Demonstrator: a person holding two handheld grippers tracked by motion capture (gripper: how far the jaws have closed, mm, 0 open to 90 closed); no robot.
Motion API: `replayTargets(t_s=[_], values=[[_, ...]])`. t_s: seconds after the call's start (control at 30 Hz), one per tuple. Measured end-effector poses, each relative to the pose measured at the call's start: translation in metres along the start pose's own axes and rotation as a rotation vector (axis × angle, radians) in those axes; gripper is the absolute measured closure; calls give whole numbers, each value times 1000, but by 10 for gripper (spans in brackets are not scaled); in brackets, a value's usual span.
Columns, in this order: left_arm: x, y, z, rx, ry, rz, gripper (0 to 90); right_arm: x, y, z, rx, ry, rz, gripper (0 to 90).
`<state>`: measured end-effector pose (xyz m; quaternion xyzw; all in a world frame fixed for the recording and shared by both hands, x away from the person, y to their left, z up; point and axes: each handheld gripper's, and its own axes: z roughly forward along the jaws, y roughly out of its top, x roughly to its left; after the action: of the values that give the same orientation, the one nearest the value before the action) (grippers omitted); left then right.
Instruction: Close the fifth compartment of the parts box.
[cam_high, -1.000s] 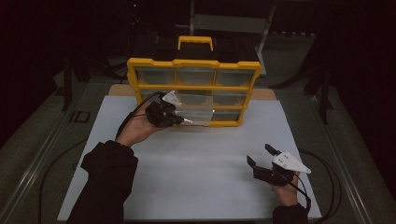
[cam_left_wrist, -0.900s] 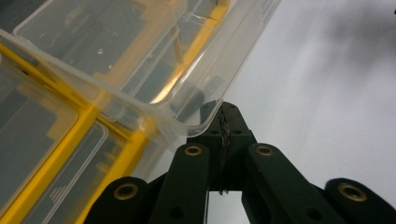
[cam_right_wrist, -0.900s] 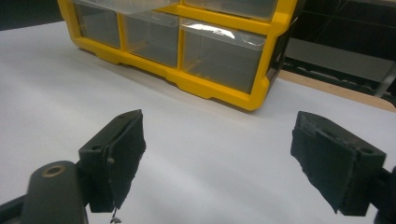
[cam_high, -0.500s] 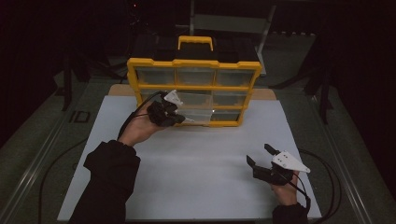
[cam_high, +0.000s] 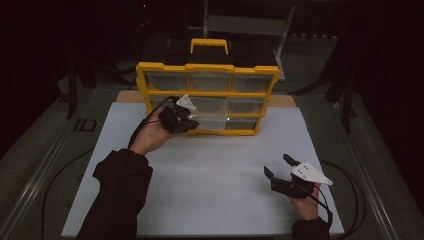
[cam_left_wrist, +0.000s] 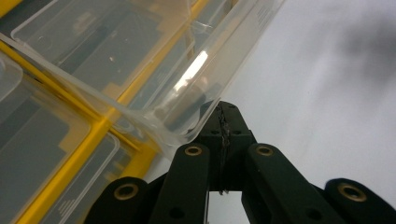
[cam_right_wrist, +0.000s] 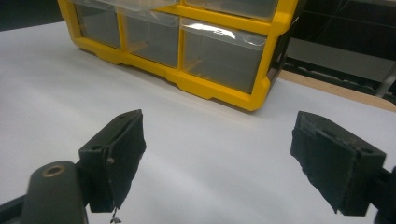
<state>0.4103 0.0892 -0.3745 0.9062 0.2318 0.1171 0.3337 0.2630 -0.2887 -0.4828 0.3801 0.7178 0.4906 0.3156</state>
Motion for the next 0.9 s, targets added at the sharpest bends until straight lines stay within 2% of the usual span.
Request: replayTargets(t_s=[0.9], values=[[5,5,10,-32,34,-39,900,2,0,0,2,2,-6,175]])
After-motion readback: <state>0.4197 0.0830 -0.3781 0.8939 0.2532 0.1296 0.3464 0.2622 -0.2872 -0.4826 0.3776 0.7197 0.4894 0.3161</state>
